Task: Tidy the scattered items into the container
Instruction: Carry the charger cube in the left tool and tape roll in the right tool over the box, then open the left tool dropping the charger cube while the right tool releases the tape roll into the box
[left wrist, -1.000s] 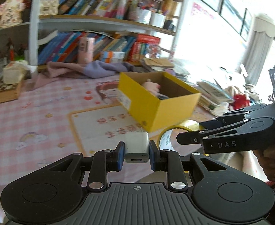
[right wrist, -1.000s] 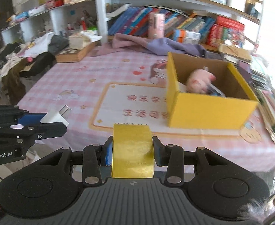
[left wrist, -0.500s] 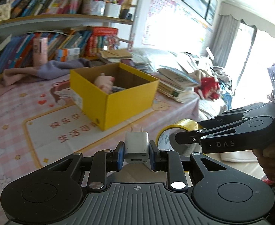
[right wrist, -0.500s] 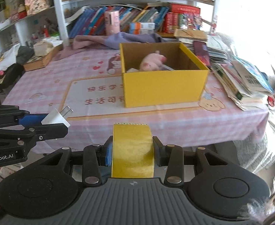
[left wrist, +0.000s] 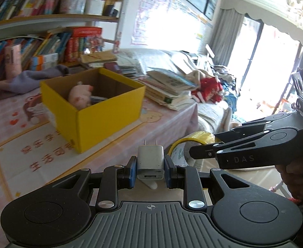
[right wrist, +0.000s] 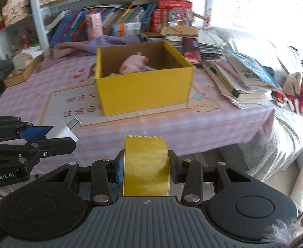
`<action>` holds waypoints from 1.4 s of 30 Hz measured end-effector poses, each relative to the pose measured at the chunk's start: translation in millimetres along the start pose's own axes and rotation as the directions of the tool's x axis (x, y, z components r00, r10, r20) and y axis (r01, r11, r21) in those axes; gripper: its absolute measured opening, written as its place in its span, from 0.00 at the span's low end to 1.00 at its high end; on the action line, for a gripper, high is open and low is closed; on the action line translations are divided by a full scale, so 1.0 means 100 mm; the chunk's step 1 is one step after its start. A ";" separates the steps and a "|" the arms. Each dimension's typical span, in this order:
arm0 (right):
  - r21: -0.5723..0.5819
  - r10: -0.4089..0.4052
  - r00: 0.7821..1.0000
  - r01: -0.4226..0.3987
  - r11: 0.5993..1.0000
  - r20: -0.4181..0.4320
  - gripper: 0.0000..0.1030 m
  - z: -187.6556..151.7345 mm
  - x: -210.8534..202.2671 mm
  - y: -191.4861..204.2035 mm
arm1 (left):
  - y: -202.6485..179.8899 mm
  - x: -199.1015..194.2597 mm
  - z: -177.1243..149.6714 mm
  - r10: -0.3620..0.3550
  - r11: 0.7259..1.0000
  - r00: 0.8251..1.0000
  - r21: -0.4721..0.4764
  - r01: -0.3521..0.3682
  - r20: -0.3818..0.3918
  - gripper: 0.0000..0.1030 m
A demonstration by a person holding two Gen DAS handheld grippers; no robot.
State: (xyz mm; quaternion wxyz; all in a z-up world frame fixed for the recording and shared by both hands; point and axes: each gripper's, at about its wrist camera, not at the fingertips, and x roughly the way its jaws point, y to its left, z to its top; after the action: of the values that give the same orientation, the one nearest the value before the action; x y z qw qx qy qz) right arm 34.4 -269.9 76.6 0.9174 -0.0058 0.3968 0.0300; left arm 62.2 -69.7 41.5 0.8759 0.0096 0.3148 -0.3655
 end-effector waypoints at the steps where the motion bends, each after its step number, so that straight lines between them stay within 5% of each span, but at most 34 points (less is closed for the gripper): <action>1: 0.008 -0.004 1.000 0.004 1.000 -0.001 0.37 0.01 0.01 -0.05 | -0.02 0.05 0.02 -0.004 1.000 1.000 0.004 0.004 -0.003 0.24; 13: 0.016 0.047 0.999 -0.047 0.999 0.016 0.37 0.39 0.35 -0.43 | 0.06 0.36 0.33 0.063 0.998 0.998 0.012 -0.063 0.002 0.24; 28: -0.146 0.199 0.966 -0.176 0.974 0.167 0.37 1.67 0.95 -0.62 | 0.51 0.91 1.10 0.247 0.969 0.967 -0.029 -0.246 0.061 0.24; 35: -0.234 0.280 0.952 -0.246 0.941 0.126 0.37 2.09 1.54 -0.64 | 0.75 1.43 1.35 0.340 0.939 0.940 -0.056 -0.339 0.001 0.24; 42: -0.274 0.362 0.932 -0.341 0.899 0.030 0.37 2.26 2.07 -0.69 | 0.92 1.97 1.28 0.409 0.904 0.900 -0.065 -0.422 -0.151 0.24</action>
State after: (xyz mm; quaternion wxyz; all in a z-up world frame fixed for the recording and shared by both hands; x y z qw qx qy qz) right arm 344.5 -320.6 79.7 0.9029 -0.0551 0.3468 0.2481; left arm 296.7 -159.2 14.8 0.9100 0.0586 0.3807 -0.1533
